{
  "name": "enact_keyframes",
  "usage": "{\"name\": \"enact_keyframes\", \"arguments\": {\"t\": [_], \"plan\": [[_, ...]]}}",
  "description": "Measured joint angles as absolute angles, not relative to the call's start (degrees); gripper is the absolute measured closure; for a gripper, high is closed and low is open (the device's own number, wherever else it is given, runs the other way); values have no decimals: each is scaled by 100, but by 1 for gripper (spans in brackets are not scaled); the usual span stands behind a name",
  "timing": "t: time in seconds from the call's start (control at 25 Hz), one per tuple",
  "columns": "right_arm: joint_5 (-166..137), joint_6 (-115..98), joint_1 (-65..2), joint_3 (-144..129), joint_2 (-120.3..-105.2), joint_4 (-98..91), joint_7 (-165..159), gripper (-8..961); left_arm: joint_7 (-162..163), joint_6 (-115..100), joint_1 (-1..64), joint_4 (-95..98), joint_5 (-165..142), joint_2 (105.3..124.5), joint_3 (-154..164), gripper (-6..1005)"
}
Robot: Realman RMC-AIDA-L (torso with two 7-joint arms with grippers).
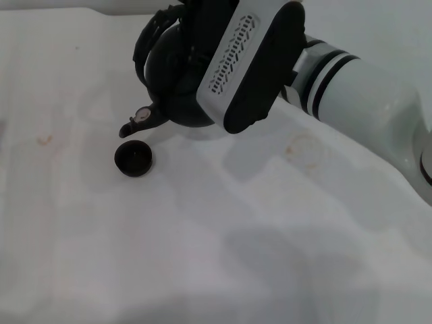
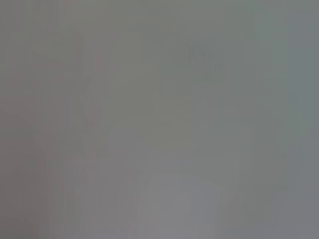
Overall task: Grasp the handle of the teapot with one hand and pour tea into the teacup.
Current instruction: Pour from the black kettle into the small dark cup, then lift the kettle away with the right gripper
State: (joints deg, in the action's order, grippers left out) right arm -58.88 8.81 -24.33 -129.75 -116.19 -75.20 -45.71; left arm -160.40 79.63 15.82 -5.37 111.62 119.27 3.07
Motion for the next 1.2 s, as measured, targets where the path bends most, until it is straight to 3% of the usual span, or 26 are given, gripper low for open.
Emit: {"name": "enact_keyframes", "arguments": {"t": [1.2], "plan": [[-6493, 1583, -2452, -13448, -11619, -7577, -4612, 845, -16040, 7963, 1590, -536, 11162, 11927, 307, 134]]}}
